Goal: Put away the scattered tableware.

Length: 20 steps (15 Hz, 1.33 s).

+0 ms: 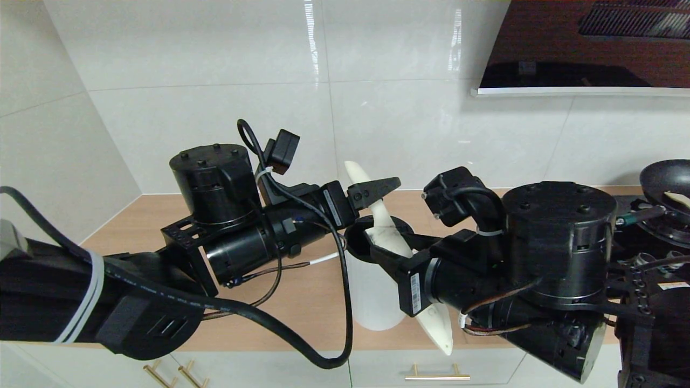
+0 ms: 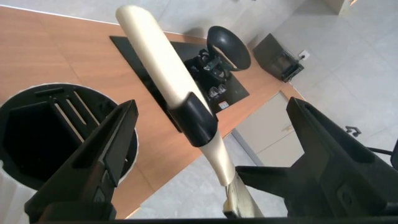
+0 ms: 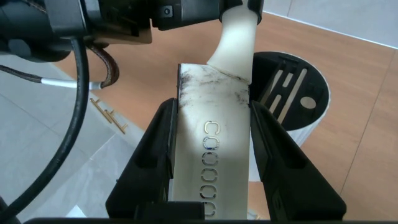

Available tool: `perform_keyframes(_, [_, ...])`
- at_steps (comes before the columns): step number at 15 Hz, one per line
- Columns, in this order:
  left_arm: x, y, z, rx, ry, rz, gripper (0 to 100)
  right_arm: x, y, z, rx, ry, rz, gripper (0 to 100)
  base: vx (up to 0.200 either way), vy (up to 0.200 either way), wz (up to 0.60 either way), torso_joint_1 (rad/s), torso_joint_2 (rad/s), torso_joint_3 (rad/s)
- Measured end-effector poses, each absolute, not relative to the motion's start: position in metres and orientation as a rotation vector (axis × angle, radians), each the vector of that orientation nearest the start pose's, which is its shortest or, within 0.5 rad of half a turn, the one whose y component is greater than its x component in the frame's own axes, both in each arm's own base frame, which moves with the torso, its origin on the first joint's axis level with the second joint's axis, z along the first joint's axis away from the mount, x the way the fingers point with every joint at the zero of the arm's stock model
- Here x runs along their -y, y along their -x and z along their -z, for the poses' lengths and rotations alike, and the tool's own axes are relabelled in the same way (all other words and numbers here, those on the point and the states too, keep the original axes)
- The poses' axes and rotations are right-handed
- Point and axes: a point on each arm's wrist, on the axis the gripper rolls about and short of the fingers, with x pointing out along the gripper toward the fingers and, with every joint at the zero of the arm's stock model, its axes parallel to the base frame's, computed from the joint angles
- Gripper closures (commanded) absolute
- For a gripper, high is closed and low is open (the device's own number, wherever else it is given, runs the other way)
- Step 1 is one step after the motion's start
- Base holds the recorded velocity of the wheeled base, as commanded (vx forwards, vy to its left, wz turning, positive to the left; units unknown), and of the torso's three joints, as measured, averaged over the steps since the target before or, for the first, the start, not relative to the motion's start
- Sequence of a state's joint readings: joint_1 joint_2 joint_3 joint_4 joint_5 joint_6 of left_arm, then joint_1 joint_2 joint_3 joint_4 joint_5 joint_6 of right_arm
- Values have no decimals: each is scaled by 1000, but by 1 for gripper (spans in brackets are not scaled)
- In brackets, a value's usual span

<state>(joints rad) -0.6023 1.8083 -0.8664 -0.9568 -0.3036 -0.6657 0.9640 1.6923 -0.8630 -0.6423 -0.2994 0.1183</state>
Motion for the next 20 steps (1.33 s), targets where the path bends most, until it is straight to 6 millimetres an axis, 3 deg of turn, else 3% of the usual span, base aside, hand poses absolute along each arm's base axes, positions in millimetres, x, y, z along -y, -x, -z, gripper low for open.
perform_keyframes(1, [196,-273,-196,-287,621,877,0,-251,-182,-201,-193,0,-654,100,0,0,0,0,0,0])
perform_keyframes(2, [196,-273,-196,-287,621,878,100,-252,-180,-201,-194,0,-658,100,0,0,0,0,0,0])
perform_keyframes(15, [197,-270,-200,-275,623,887,100,-252,-174,-205,-182,-9,-666,100,0,0,0,0,0,0])
perform_keyframes(16, [197,-270,-202,-258,628,892,100,-252,-174,-206,-176,-13,-663,0,0,0,0,0,0,0])
perform_keyframes(20, [193,-267,-213,-201,639,901,100,-252,-174,-211,-140,-38,-653,0,0,0,0,0,0,0])
